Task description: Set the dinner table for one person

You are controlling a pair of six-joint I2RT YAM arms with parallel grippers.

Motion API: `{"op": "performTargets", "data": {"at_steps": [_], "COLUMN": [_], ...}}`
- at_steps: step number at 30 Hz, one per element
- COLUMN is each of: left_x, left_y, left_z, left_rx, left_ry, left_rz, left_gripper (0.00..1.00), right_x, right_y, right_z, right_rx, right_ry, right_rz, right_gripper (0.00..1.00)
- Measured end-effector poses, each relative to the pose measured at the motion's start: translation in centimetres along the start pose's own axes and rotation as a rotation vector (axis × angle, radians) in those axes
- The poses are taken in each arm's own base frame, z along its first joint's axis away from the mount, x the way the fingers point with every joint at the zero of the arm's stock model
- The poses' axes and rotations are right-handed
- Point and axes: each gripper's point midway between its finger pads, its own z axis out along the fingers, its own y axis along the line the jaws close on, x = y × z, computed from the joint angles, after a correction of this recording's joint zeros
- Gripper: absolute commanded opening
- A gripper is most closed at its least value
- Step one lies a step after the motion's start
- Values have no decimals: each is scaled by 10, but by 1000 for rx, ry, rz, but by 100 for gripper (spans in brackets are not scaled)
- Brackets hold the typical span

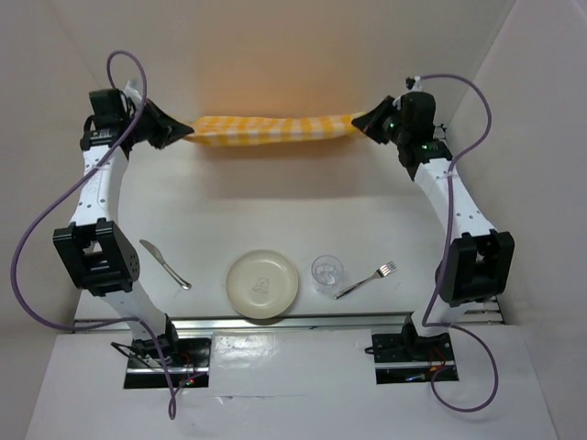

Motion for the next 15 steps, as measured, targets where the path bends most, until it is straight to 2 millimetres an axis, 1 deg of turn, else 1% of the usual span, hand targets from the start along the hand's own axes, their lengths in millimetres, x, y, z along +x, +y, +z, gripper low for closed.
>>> {"op": "performTargets", "data": {"at_steps": [3,5,7,10,12,15], "left_x": [50,82,110,149,168,183], "left_y": [44,72,96,127,142,155], "left_z": [3,5,6,1,-4,-9], "left_rx": [-73,-117,-158,-221,-259,-302], "left_ry": [83,143,194,253,281,306], "left_rz": [-87,-134,-185,-256,-284,-296], "left_gripper": [0,0,0,0,0,0], "right_x": [56,95,124,160,182,212], "right_y": [-42,-70,-88,-110,-122,-133], "right_z": [-10,-22,-31,-48,-59,-75], "right_rx": [79,138,178,229,257,285], "right_ry": [100,179,230,292,331,379], "right_rz": [64,111,144,186,211,237], "right_gripper": [0,0,0,0,0,0]}}
